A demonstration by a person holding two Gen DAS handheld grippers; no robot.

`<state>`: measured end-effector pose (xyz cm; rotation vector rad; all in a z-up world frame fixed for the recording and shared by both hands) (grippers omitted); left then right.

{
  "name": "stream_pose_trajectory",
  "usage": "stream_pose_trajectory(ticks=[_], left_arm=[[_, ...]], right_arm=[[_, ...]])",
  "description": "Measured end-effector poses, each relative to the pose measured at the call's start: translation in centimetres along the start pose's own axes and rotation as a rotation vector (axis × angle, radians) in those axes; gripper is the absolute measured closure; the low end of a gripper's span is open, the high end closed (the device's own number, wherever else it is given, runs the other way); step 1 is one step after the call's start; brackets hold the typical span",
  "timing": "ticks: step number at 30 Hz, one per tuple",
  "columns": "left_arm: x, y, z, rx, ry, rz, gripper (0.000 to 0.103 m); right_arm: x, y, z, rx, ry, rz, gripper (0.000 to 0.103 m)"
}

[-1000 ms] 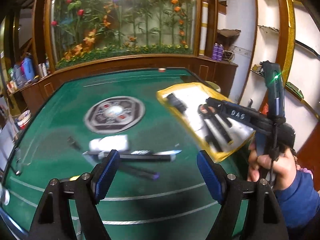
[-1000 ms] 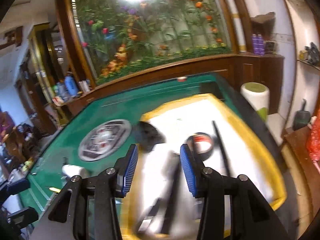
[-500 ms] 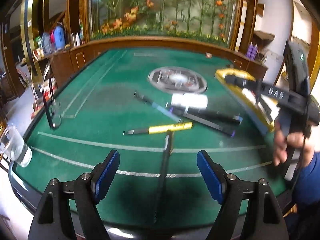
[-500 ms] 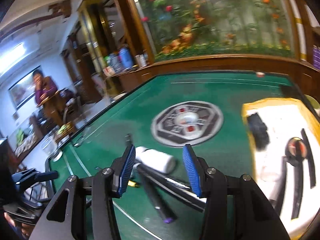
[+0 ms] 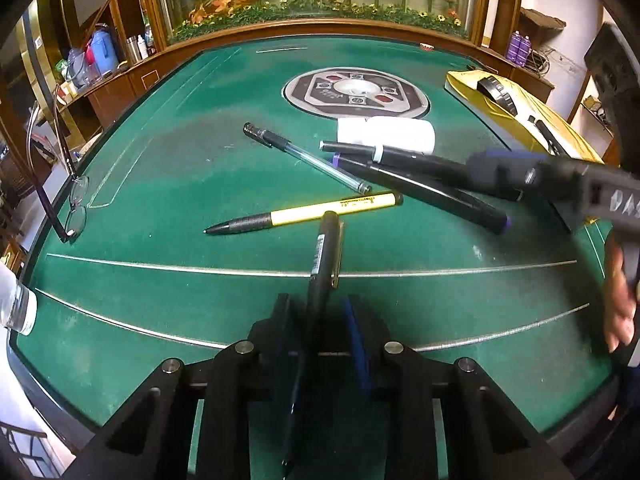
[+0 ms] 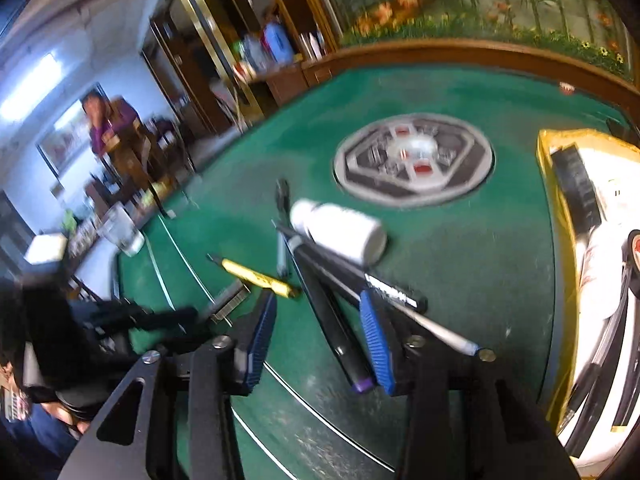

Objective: Organize rigid objects
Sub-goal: 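Grasp a black pen with the left tool while the right grasps a purple-capped marker, then carry the pen and marker over the tray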

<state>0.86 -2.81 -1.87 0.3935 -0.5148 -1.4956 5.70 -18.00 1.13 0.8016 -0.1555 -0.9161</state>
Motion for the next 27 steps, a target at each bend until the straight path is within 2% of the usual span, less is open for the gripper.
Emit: stream_pose_trajectory(ticks=[1, 3, 6, 9, 14, 16, 20, 22, 27], left_arm=[[-0.1, 0.1, 0.0, 0.004, 0.009, 0.005, 0.076], [-0.5, 0.0, 0.1, 0.009, 0.019, 0.021, 0.09], [-1.2, -0.1, 0.1, 0.011, 0.021, 0.04, 0.09], [-1.4, -0.2, 0.1, 0.019, 0.012, 0.043, 0.09], [-1.3, 0.1, -0.1, 0.025, 0.014, 0.038, 0.087], [-1.3, 0.1, 0.0, 0.025, 0.012, 0.039, 0.087], [-1.0, 0.0, 0.2, 0.029, 0.01, 0.049, 0.094], [-0.7, -0.2, 0.4, 0.02, -0.025, 0.062, 0.094], [0.0, 0.2, 1.5, 0.042, -0.057, 0.082, 0.094]], right_arm=[[0.2, -0.2, -0.3, -0.016, -0.009, 0.001, 0.068], [0.3, -0.4, -0.9, -0.048, -0.006, 0.01, 0.072], [0.1, -0.8, -2.0, -0.094, -0.026, 0.046, 0.08], [-0.4, -0.9, -3.2, -0.135, -0.05, 0.086, 0.08], [-1.5, 0.1, -4.6, -0.139, -0.147, 0.216, 0.081], [-2.1, -0.3, -4.4, -0.149, -0.162, 0.25, 0.089], [-2.4, -1.1, -3.8, -0.153, -0.112, 0.215, 0.089], [-2.2, -1.3, -3.2, -0.145, -0.028, 0.142, 0.089], [-2.0, -0.2, -1.0, -0.062, 0.061, 0.051, 0.089]])
Point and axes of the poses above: each gripper's, at about its wrist camera, not at the fingertips, and z roughly against the way its jaws point, x to its right, y to its top, the point moved 5 cm from there along -z, roughly the way its jaws point, and after that the axes turned 10 degrees about z, right-handed, at the moved point
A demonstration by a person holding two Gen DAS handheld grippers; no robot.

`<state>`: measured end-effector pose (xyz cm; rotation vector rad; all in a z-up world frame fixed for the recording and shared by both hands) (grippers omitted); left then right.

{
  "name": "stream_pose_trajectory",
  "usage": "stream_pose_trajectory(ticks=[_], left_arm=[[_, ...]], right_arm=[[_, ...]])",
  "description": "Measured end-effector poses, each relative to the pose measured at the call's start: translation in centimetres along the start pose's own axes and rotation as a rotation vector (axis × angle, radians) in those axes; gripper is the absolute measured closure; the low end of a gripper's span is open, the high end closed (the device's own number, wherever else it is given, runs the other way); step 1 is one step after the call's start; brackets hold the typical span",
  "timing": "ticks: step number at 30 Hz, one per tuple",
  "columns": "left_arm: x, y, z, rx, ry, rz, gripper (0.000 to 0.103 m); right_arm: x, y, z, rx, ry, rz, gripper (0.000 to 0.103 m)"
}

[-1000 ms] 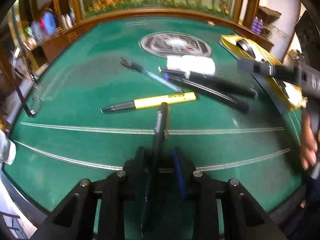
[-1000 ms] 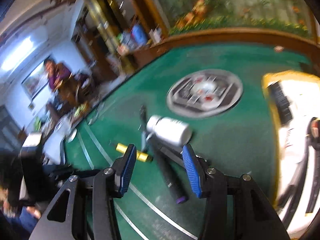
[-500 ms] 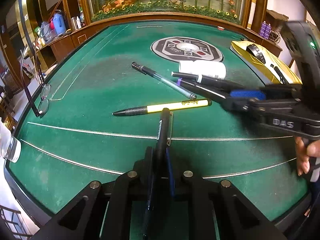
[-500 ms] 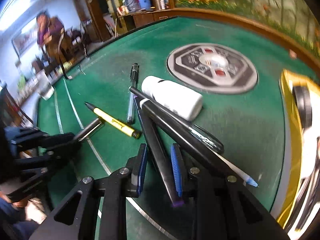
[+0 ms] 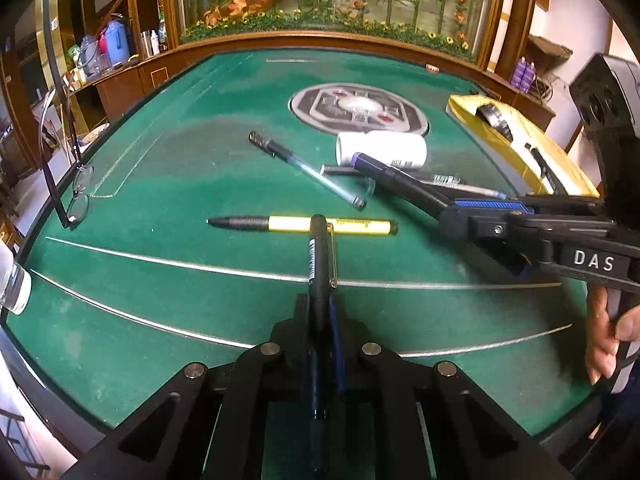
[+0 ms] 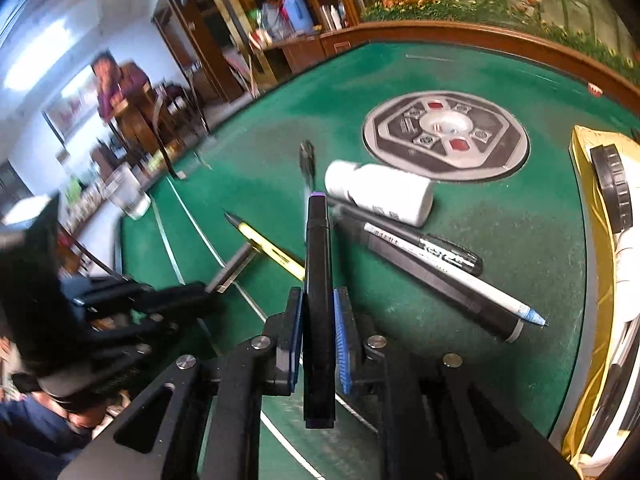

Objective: Organize rigid objects
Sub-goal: 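Carry the pen and marker over the tray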

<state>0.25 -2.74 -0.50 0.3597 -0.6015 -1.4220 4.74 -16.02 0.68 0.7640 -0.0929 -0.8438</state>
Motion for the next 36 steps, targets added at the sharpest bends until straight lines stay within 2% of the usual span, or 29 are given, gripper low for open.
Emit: stream_pose_trajectory(ticks=[5, 19, 26, 36], left_arm=[[0.5, 1.0, 1.1, 0.019, -0.047, 0.042, 0.094], [3.1, 2.2, 1.5, 0.02, -0.087, 0.047, 0.094], [7.0, 3.6, 2.5, 0.037, -0.129, -0.01, 0.094], [13.9, 5.4, 2.6, 0.022, -0.226, -0.081, 0.094]], right_arm=[[-0.6, 0.5, 1.2, 0.054, 0.051, -0.027, 0.089], [0.9, 1.3, 2.6, 0.116, 0.042, -0.082, 0.089], [3.0, 1.7, 4.8, 0.182, 0.016, -0.125, 0.089], [9.3, 0.8, 10.4, 0.317, -0.043, -0.284, 0.089]])
Point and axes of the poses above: each gripper's, at about its wrist camera, not at the fingertips, and z roughly against the way its jaws point, x to its right, y to its top, the point moved 5 cm from there along -z, roughly the way its jaws point, and after that the axes turned 10 degrees about z, right-handed, at the moved point
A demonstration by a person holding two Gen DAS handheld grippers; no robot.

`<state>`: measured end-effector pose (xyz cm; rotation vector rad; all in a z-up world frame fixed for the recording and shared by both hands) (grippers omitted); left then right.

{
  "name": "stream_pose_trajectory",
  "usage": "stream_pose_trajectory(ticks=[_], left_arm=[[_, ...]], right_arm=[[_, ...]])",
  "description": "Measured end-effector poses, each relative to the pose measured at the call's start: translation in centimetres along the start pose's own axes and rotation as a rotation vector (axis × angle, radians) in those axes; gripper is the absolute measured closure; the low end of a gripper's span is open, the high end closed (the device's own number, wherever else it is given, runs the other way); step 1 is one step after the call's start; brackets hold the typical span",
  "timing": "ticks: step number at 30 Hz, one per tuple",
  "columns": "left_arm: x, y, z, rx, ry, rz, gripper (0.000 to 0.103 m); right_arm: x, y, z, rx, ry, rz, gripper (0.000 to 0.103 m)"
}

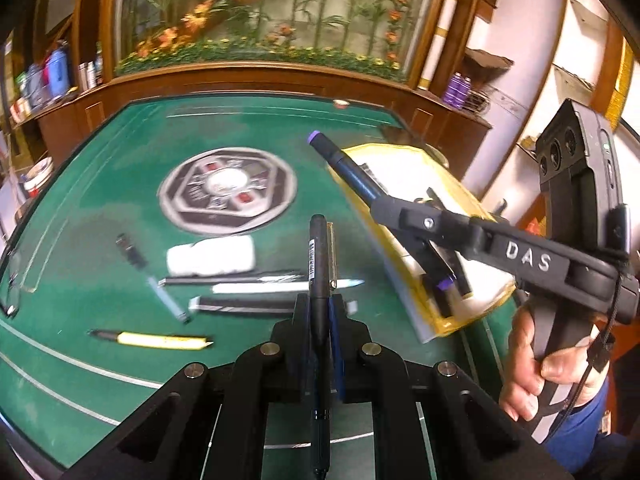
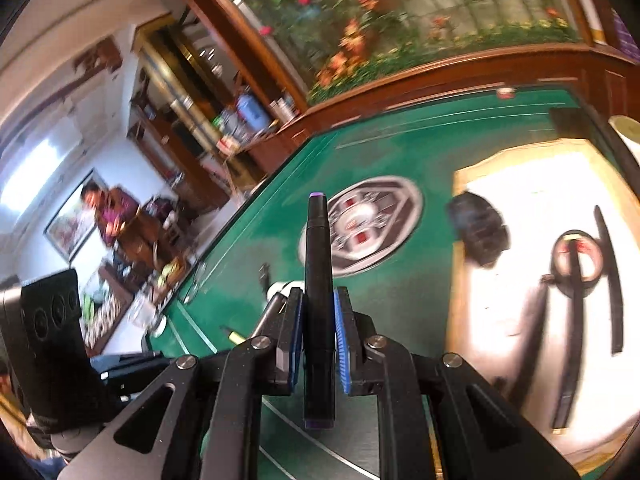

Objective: Organize rigid objects
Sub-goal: 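Carry the pen and marker over the tray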

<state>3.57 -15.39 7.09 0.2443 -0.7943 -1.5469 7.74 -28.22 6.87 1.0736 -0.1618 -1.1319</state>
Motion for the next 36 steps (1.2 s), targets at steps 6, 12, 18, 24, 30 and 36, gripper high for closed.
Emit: stream_pose_trajectory(ticks=[6, 12, 18, 24, 30, 36], left_arm=[[5.5, 1.1, -2.0, -0.038, -0.089, -0.054, 0.094], [10.4, 1.4, -5.3, -0.085, -0.152, -0.092, 0.094], [12.6, 1.7, -9.7, -0.13, -0.167, -0.069, 0.095], [12.2, 1.2, -12.7, -0.182, -0.165, -0.029, 0.095], [12.3, 0.8, -13.3, -0.165, -0.152, -0.061, 0.095], [12.1, 0.5, -13.7, -0.167, -0.142, -0.072, 0.095]], right_arm=[[5.9, 0.0, 3.6, 0.063, -0.119, -0.112, 0.089], [12.2, -1.8, 5.5, 0.058, -0.259, -0.241, 0.089], [14.2, -2.7, 4.8, 0.023, -0.312, -0.305, 0.089], [15.2, -3.4, 4.5, -0.012, -0.362, -0.323, 0.089], [15.3, -3.7, 4.2, -0.035, -0.387, -0.311, 0.089], [15.4, -3.8, 4.0, -0.052, -0.401, -0.306, 0.089]])
Point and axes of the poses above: each gripper's, at about its wrist camera, not at the fingertips, and z roughly against the way its jaws point, x to its right, y to its top, the point moved 5 cm from there along -z, roughly the way its jaws point, and after that the axes turned 10 degrees about z, right-handed, at the moved point
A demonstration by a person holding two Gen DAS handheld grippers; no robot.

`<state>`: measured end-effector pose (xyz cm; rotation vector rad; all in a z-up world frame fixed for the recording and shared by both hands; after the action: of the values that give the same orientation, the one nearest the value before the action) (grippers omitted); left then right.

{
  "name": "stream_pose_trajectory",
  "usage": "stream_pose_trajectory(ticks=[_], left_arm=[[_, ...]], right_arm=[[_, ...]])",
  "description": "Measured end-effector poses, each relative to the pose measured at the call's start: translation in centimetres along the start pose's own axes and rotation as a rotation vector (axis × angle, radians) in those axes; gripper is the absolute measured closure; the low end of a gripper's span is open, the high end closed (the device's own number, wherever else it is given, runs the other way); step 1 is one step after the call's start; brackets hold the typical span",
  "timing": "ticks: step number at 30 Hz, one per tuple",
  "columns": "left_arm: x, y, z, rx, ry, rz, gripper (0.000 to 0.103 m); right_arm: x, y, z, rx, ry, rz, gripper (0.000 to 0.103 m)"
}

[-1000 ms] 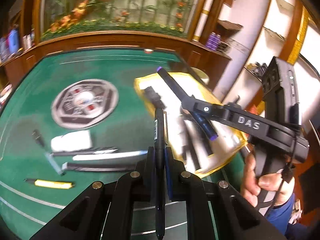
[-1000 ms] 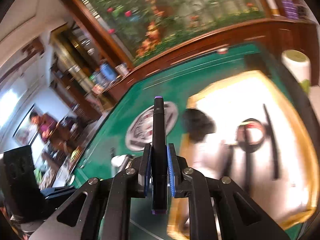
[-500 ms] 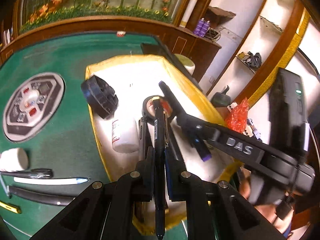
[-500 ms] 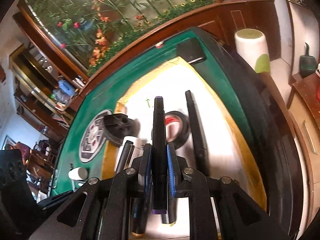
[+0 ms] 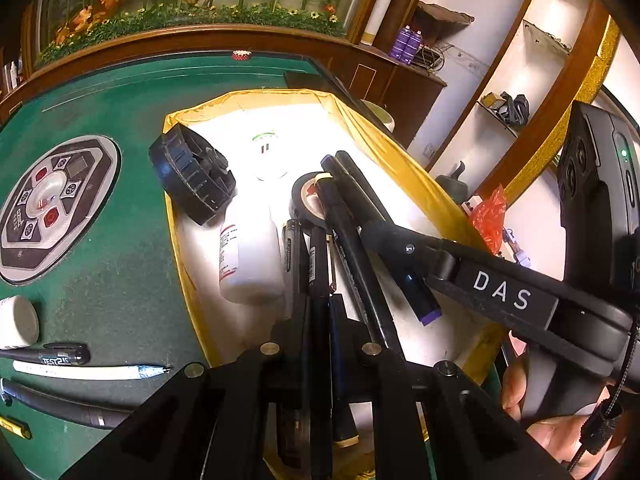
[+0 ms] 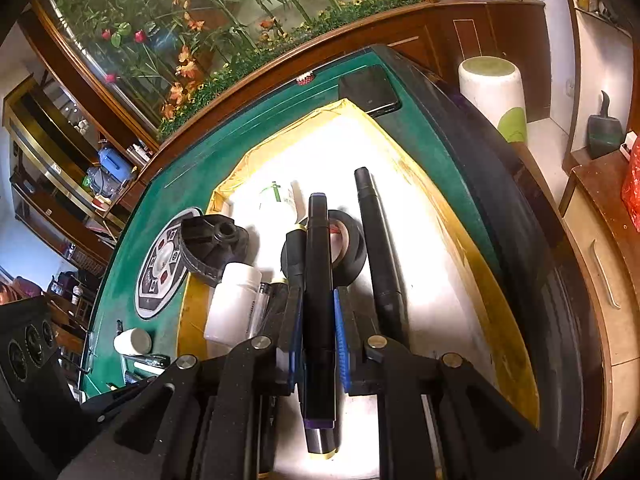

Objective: Organize rigid objects
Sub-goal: 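Lower the pen and marker into the tray and open both tools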

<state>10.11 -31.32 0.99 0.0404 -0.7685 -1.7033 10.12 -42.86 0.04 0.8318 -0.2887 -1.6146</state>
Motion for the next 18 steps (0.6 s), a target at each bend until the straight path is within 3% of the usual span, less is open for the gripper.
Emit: stream_pose_trajectory(ticks=[9, 16, 18], left_arm=[[0.34, -0.15, -0.01, 0.028, 0.027, -0.025, 0.095], [0.18, -0.24, 0.04, 0.019, 0.007, -0.021, 0.094], [0.29, -0.31, 0.12, 0.025, 0.014, -0.027, 0.084]], right_arm=[[0.06, -0.03, -0.36, -0.014, -0.015, -0.005, 0.089], [0.04, 0.02, -0.28, -0.011, -0.017, -0.007, 0.088], [-0.02, 0.06, -0.12, -0.003, -0.021, -0.005, 0.088]])
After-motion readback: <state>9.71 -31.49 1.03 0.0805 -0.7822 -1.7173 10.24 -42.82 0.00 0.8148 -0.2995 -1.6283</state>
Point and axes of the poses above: each gripper's, at about its wrist camera, not at the fingertips, and z roughly against the way its jaws point, x to its right, y to its top, the point moved 5 cm from there along -z, roughly the way its jaws point, and after that the axes turned 10 degrees about z, right-handed, at the moved point
